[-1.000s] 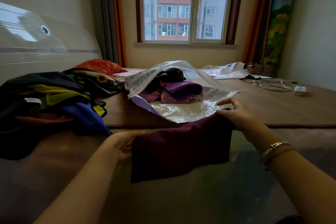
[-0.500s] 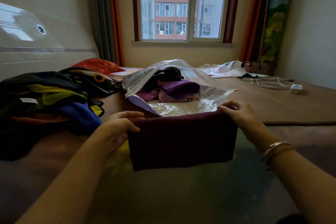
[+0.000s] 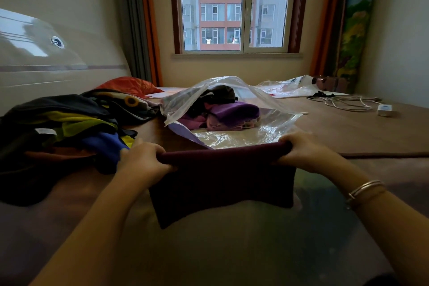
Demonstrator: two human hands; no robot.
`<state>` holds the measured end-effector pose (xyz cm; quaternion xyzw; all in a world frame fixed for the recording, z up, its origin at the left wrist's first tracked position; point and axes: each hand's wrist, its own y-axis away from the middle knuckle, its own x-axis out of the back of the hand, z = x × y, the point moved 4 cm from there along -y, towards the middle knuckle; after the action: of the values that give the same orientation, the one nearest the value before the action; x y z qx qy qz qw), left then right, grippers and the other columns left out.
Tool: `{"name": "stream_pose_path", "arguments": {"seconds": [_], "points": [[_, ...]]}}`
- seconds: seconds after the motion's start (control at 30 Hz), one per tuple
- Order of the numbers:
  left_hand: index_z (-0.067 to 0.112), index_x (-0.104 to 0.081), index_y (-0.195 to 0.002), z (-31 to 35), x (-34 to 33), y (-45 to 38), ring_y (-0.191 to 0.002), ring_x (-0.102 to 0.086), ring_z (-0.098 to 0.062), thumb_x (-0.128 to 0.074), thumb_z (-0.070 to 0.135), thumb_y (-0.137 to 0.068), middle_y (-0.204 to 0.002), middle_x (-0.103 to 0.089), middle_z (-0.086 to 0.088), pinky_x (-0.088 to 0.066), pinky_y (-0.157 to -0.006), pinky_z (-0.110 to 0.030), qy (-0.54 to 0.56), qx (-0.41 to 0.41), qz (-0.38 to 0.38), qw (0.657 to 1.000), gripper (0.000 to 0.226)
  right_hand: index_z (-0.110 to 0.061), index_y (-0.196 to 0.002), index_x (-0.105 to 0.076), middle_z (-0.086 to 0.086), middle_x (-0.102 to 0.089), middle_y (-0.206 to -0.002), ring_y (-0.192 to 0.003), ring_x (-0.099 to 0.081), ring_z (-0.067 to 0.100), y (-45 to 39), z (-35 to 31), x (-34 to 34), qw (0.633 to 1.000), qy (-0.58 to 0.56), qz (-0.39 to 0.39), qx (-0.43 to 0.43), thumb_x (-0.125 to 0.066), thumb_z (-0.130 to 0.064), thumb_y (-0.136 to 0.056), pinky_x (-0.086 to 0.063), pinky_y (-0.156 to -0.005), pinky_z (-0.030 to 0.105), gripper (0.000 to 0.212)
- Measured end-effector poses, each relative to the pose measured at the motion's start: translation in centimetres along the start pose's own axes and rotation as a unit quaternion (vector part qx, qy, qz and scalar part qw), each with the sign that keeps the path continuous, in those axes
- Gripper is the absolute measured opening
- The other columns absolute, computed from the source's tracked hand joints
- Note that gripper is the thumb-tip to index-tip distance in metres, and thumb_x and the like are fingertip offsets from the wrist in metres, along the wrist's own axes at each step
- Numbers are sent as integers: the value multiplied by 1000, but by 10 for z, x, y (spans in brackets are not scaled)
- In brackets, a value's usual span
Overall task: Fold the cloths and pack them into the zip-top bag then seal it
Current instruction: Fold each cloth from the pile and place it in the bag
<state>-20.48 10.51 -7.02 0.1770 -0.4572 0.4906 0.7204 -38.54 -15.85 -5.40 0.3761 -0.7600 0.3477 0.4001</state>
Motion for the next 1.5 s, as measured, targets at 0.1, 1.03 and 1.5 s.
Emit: {"name": "stream_pose_path", "arguments": {"seconds": [0.1,1.03,1.5], "points": [[18,-65,-97,-3,-1,5,-91,-63,-22,-71,25,-82,-98,-66,-8,-50,-72,-29,188,22,-81,979,18,-17,-98,-67,7,-67,-99,-96,-61,19,3,16,2,975,-211,-40,-49,-78,-29,-69,-51,-81,31,33],[7,-55,-127,83,-52,3,-90,-67,-27,-57,21,-93,-111,-67,-15,-55,-57,-30,649,89,-100,749,37,-27,-133,-42,2,-51,-126,-102,-61,21,-12,-50,-34,867,-497,-2,-22,-75,-23,-78,-55,-86,38,64],[4,-24,-147,141,-74,-158,-128,-42,-35,-47,5,-90,-143,-40,-19,-37,-108,-40,297,30,-31,954,61,-7,-111,-54,15,-63,-99,-85,-63,26,-220,-13,-24,832,-537,49,-131,-63,-12,-89,-54,-70,36,24]]}}
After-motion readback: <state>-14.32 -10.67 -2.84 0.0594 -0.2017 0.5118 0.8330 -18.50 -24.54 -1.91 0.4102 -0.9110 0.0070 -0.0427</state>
